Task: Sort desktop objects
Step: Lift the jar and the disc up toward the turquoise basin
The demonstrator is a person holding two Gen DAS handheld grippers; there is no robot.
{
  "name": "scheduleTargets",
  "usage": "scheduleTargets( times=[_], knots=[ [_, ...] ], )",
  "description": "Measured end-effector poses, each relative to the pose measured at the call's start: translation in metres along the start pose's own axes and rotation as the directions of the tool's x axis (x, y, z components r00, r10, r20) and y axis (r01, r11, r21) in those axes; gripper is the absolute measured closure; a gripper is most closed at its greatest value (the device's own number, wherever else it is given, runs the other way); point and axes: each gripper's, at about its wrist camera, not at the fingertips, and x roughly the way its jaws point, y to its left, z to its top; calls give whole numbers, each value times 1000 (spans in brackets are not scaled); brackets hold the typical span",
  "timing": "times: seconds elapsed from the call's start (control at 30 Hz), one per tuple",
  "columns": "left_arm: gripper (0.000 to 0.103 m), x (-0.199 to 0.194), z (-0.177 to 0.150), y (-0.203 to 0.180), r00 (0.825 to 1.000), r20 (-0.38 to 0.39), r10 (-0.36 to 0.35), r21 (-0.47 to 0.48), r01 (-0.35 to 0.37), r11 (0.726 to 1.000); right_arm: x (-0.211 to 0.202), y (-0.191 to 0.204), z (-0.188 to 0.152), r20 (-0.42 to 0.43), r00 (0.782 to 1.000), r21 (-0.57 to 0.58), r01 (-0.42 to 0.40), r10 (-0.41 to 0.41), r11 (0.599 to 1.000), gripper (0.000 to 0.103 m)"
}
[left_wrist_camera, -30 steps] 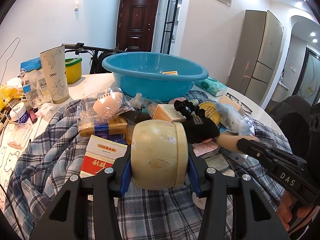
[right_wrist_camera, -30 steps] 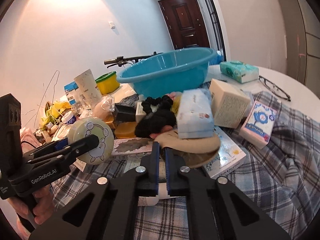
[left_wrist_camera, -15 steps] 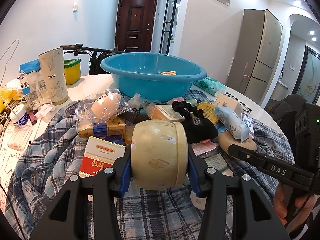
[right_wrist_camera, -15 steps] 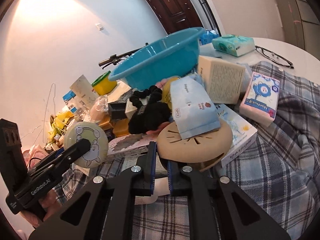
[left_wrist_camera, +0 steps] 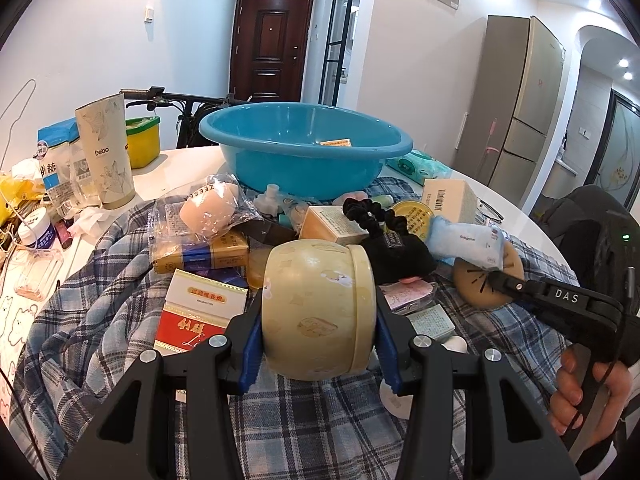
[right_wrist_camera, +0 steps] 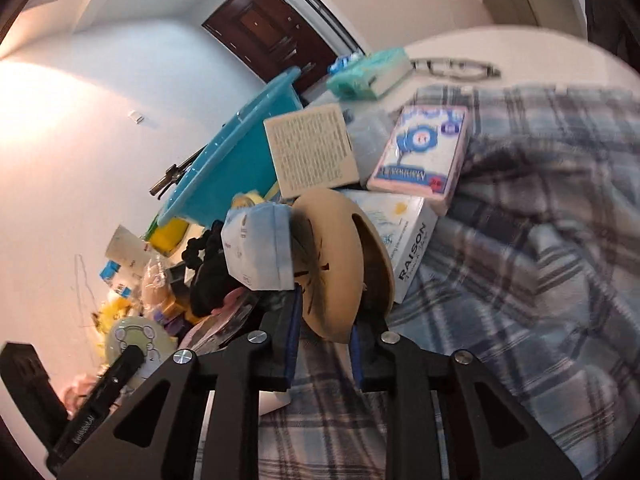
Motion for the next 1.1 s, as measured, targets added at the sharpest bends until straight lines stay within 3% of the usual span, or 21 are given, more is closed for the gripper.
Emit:
scheduleTargets(
  times=[0.03,0.2,0.3,0.4,0.67,0.87,1.1],
  knots=[
    [53,0,0,-1,1000,1,1,3,-1,1000,-5,8,-1,32,999,-48,18,-16,999,96],
    [53,0,0,-1,1000,3,4,8,-4,1000,-20,52,-13,119,990,-308,110,-77,945,98],
    [53,0,0,-3,1000,3,2,9,-2,1000,-20,67,-19,94,995,-391,70,-36,918,99],
    [53,0,-1,-4,1000,2,0,12,0,1000,-15,83,-30,86,994,-469,96,-63,878,99],
    [53,0,-2,1,1000,4,7,1,-7,1000,0,79,-34,81,988,-459,152,-130,875,99],
    [53,-2,1,4,1000,18,12,-2,-12,1000,-16,86,-30,140,982,-467,179,-128,866,99],
    [53,-18,15,2,995,94,45,25,-47,999,-32,101,-19,194,976,-489,181,-96,853,99]
  ],
)
